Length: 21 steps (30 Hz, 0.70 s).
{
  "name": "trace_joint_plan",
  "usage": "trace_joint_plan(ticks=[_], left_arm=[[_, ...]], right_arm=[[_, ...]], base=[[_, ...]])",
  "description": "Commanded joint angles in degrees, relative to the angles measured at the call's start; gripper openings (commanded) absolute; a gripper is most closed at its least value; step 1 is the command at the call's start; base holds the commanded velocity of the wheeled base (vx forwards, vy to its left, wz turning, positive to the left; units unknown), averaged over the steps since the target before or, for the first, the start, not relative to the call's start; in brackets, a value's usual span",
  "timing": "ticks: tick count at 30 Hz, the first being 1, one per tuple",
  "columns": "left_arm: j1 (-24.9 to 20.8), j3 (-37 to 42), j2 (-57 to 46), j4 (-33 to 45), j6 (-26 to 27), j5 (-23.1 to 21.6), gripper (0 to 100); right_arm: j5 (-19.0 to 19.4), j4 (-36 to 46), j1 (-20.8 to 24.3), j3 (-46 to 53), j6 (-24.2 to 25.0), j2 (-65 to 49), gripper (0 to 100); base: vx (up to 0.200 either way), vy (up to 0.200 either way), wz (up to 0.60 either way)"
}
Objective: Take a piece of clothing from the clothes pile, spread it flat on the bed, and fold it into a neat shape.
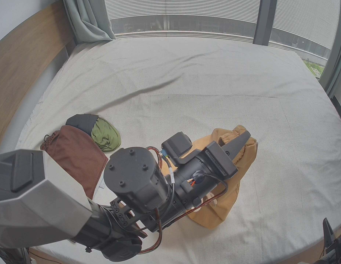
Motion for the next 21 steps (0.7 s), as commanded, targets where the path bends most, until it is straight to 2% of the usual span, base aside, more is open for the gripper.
trace_joint_plan(ticks=[1,13,21], left_arm=[[-0.7,-0.8,1.2,0.1,0.0,0.0,0],[-4.0,-6.9,0.4,0.2,0.0,-0.1,0],[-5.2,-14.9,-0.8,0.2,-0.2,0.2,0]], right_arm=[[0.0,0.0,0.0,1.0,0.0,-0.5,100],[0.1,0.0,0.1,1.0,0.0,-0.5,100],[0.0,0.0,0.1,1.0,0.1,-0.6,100]], base=[[0.0,0.0,0.0],[0.0,0.0,0.0],[0.0,0.0,0.0]])
